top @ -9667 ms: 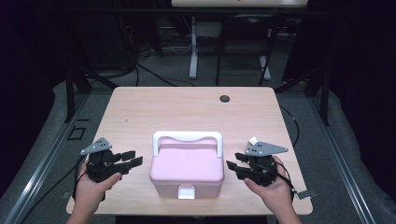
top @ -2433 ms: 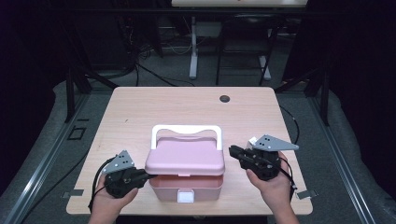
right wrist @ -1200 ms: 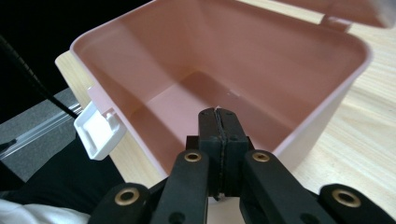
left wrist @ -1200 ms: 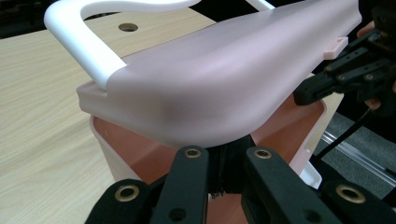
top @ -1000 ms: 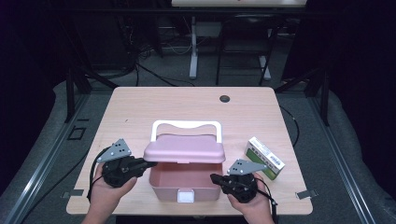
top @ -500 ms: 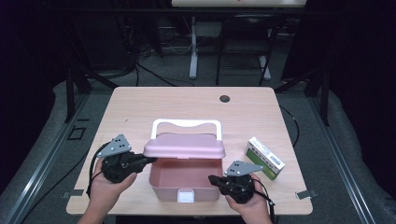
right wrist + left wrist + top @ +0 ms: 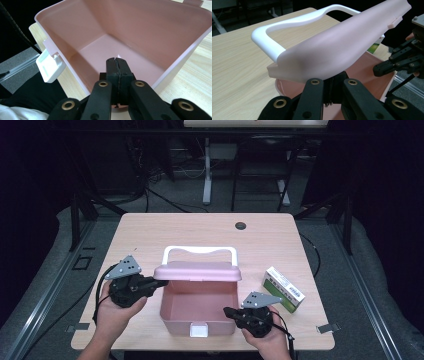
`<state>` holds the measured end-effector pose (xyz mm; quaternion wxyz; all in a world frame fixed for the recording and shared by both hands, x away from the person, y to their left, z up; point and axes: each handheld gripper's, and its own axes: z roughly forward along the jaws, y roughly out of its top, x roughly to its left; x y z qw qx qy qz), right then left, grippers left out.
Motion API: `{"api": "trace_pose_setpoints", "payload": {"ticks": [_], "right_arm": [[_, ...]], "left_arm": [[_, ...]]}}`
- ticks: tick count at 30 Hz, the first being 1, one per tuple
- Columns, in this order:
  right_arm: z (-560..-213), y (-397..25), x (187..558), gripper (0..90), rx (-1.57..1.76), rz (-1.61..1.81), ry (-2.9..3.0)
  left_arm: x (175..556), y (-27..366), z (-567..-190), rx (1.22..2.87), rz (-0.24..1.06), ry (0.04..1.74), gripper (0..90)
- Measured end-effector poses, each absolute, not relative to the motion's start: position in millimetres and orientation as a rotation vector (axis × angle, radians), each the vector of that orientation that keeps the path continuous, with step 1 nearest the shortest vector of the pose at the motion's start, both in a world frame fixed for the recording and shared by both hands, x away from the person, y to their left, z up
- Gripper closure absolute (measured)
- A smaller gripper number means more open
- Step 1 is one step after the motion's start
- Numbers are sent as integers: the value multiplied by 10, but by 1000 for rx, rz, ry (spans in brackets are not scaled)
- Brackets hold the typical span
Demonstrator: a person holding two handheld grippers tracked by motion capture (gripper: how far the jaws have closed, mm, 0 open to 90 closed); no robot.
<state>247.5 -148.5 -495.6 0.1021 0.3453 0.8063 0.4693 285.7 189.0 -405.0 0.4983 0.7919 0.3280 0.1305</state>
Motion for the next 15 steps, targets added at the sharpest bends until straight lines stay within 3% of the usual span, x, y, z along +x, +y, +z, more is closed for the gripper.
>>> {"api": "trace_pose_setpoints", "payload": {"ticks": [15], "right_arm": [[-4953,-1492,2478,900,1024,1377,2377]], "left_arm": [[2947,1893,-4001,1893,329,806,896]]}}
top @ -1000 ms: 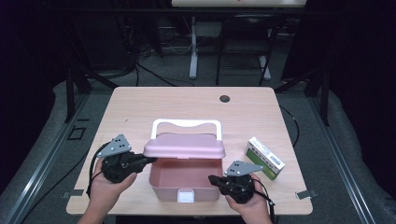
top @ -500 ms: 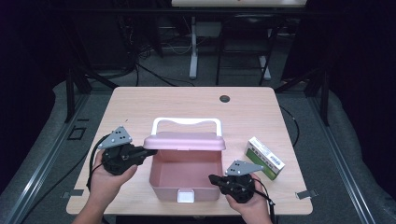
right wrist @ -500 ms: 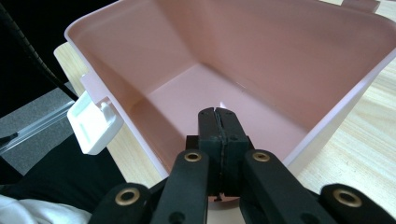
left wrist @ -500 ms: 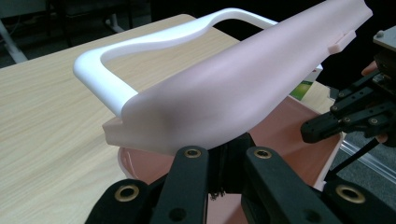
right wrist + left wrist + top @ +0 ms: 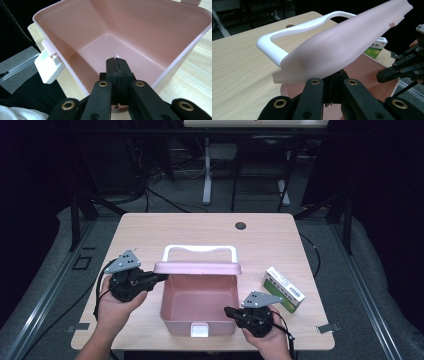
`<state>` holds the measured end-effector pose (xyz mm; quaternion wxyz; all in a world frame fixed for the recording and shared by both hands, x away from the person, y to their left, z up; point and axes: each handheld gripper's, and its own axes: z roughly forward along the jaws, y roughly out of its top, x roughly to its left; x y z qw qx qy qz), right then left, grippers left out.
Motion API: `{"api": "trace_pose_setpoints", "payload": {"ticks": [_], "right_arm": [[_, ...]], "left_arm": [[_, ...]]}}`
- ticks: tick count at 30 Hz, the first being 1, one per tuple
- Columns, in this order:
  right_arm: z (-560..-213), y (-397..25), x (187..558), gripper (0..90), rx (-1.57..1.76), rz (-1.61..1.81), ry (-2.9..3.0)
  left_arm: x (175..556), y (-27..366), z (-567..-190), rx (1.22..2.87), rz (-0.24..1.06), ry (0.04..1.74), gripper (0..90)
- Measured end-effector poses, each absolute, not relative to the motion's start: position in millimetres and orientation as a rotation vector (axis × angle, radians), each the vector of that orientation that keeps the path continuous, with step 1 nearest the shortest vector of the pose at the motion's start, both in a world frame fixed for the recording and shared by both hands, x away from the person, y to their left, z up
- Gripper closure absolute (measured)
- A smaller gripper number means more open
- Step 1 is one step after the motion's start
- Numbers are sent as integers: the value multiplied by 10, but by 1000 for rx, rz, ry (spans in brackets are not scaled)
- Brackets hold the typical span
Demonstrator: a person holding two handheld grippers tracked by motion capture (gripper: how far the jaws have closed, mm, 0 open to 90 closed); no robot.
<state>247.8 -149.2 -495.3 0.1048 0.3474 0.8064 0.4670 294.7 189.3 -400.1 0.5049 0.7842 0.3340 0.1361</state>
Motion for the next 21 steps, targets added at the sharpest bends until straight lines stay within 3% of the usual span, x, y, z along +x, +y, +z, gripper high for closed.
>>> {"api": "trace_pose_setpoints", "payload": {"ticks": [21], "right_arm": [[-4948,-1482,2465,865,1005,1370,2386]], "left_arm": [[3092,1873,-3905,1896,341,821,896]]}}
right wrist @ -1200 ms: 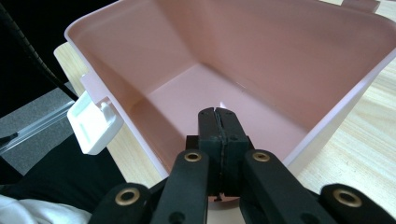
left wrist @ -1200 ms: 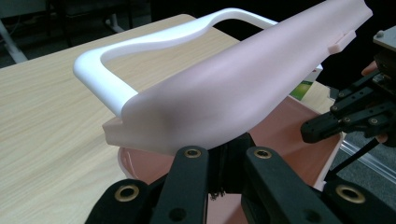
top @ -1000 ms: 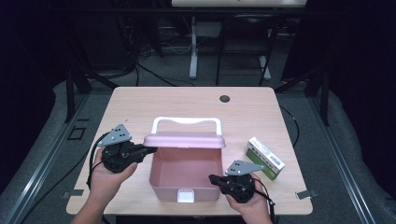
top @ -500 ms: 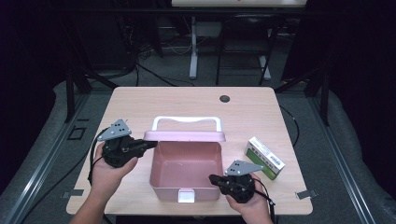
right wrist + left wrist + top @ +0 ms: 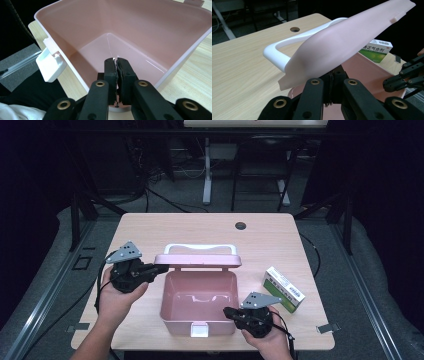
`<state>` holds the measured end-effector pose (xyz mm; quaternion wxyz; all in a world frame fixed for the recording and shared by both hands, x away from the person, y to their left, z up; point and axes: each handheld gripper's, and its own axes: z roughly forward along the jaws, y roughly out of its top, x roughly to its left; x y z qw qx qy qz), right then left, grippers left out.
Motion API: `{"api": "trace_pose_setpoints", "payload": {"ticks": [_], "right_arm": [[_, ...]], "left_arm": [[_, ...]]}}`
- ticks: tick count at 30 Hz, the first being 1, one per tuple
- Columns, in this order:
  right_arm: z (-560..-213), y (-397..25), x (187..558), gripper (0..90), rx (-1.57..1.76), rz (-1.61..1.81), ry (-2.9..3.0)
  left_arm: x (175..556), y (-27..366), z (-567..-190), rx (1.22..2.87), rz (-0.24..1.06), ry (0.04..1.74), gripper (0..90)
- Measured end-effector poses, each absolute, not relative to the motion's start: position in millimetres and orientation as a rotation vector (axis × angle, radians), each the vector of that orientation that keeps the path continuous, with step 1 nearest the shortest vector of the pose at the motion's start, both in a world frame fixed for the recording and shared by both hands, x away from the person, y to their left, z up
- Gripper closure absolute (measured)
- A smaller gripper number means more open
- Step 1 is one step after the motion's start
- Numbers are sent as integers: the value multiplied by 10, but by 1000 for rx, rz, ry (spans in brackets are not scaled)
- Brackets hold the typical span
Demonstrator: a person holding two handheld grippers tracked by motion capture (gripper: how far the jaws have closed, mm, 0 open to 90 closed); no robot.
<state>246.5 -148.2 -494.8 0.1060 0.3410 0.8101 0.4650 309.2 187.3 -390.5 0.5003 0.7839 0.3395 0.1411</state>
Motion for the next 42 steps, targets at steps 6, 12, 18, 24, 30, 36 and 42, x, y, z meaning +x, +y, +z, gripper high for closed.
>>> {"api": "trace_pose_setpoints", "payload": {"ticks": [6,12,18,24,30,36,42], "right_arm": [[-4950,-1482,2464,867,1005,1373,2384],[-4958,-1495,2472,881,1012,1389,2379],[-4958,-1495,2470,881,1015,1388,2378],[-4959,-1497,2471,882,1016,1391,2377],[-4959,-1493,2468,883,1018,1388,2372],[-4959,-1495,2470,883,1017,1389,2375],[-4961,-1494,2469,883,1017,1391,2371]], "left_arm": [[3122,1867,-3883,1892,340,829,896],[3165,1866,-3862,1898,349,830,896],[3200,1858,-3838,1904,357,835,896],[3228,1857,-3832,1902,358,845,896],[3267,1876,-3839,1892,354,862,895],[3307,1876,-3871,1886,358,875,895],[3326,1889,-3880,1887,367,884,894]]}}
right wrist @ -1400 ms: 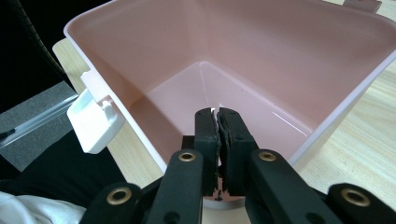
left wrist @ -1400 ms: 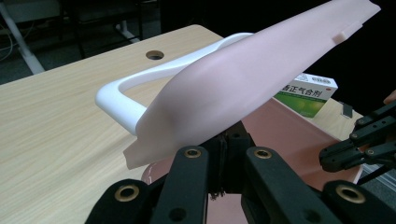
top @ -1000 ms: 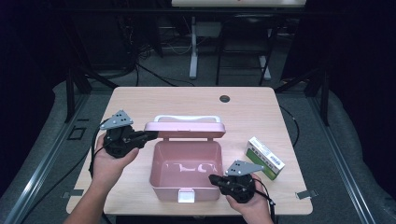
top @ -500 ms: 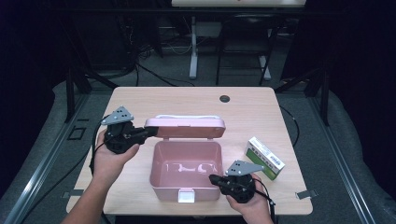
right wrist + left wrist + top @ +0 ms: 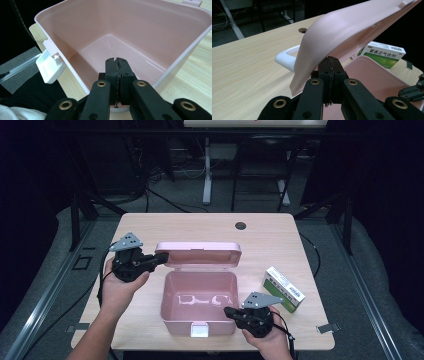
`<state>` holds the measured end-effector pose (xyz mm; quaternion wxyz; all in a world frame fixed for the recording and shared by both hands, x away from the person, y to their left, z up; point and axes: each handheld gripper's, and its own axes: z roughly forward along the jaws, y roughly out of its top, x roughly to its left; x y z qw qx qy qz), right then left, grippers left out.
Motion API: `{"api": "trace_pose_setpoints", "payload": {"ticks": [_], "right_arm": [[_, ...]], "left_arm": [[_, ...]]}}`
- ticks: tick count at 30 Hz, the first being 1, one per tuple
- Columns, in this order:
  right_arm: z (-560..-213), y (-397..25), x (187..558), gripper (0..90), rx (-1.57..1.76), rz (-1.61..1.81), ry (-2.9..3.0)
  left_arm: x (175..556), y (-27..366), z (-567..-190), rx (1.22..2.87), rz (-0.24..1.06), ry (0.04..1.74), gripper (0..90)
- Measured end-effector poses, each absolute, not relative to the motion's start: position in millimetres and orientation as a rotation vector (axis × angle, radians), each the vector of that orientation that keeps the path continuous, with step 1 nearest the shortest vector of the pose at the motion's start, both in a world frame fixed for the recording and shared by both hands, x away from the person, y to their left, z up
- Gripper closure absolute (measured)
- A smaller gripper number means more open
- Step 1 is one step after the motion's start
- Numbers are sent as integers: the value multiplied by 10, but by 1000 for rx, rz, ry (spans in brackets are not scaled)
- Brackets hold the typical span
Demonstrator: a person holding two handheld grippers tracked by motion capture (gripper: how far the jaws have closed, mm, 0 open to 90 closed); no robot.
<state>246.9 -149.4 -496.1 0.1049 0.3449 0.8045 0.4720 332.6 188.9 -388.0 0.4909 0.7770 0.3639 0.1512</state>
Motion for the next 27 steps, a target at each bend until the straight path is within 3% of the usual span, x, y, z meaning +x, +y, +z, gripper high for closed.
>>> {"api": "trace_pose_setpoints", "payload": {"ticks": [27], "right_arm": [[-4964,-1496,2464,876,1010,1397,2370]], "left_arm": [[3433,1993,-4063,1870,384,953,878]]}}
